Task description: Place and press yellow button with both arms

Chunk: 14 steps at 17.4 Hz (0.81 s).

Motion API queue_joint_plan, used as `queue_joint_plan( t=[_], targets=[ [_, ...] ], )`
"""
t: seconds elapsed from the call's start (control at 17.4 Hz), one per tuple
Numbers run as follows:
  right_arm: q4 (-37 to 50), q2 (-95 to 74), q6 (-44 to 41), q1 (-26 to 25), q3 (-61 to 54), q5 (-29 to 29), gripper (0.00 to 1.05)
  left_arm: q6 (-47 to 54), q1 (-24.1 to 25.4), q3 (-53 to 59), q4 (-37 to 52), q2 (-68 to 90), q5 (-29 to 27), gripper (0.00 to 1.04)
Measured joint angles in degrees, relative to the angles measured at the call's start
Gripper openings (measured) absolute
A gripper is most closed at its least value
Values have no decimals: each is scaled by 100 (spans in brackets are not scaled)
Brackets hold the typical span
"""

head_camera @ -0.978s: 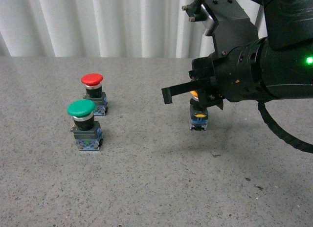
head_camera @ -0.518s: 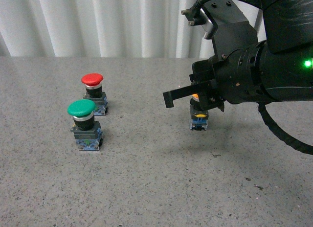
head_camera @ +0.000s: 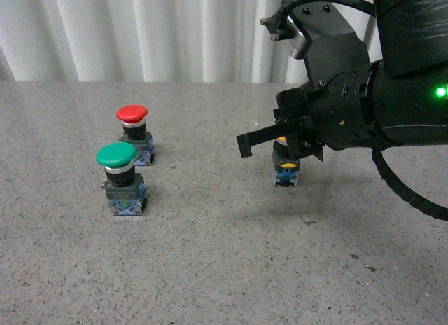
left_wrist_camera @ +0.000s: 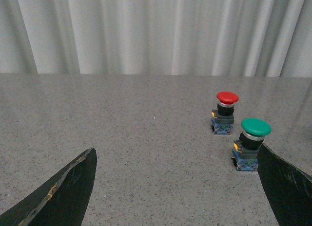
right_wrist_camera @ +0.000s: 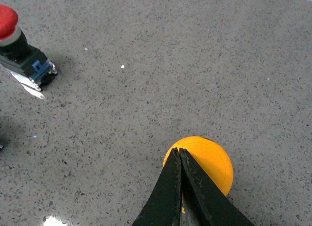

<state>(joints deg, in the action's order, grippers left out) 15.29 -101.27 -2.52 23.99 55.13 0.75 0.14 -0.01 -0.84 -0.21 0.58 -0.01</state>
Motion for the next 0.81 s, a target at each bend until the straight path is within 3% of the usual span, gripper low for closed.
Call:
queue_joint_plan(
  t=[0.29, 0.52, 0.69, 0.81],
  targets=[
    [1113, 887, 807, -48, -278, -514, 2, 0, 0, 0, -2, 0, -2, 98],
    [1357, 2144, 1593, -286, -809, -885, 2, 0, 0, 0, -2, 0, 0, 98],
    [966, 3589, 2013, -1036, -1952, -1360, 2, 0, 0, 0, -2, 0, 0, 98],
    [457, 4638, 1836, -1709, -2430, -1578, 2, 0, 0, 0, -2, 0, 0, 98]
  ],
)
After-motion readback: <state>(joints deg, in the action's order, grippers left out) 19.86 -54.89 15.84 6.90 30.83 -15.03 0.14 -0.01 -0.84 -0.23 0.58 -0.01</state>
